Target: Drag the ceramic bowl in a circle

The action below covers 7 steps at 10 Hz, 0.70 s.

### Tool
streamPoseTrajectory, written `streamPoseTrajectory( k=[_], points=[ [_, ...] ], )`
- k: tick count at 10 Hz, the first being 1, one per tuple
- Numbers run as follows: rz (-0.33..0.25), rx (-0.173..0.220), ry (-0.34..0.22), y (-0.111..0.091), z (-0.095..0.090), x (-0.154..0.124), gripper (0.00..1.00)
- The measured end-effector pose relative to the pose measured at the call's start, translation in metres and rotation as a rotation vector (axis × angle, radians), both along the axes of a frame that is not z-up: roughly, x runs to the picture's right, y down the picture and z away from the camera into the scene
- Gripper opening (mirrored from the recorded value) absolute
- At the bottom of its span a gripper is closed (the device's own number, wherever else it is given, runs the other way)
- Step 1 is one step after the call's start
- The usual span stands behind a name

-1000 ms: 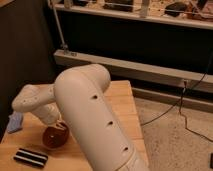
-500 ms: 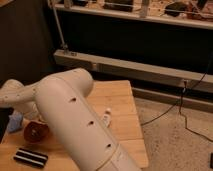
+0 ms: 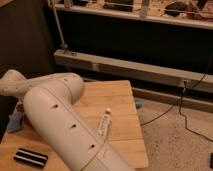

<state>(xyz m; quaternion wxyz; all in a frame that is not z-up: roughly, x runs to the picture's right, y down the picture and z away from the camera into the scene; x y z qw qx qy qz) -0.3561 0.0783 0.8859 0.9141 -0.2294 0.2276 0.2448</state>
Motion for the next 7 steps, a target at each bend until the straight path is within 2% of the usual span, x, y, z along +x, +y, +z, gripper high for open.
streamPoseTrajectory(
  k=[2,3,4,5,7],
  points=[
    [0.061,0.042,0.080,-0.031,0.019,0.030,0.00],
    [0.075,0.047,0.096,-0.036,0.021,0.037,0.00],
    [0.131,0.061,0.157,-0.050,0.029,0.068,0.00],
    [0.176,0.061,0.192,-0.056,0.032,0.090,0.00],
    [0.260,0.038,0.247,-0.056,0.035,0.133,0.00]
  ],
)
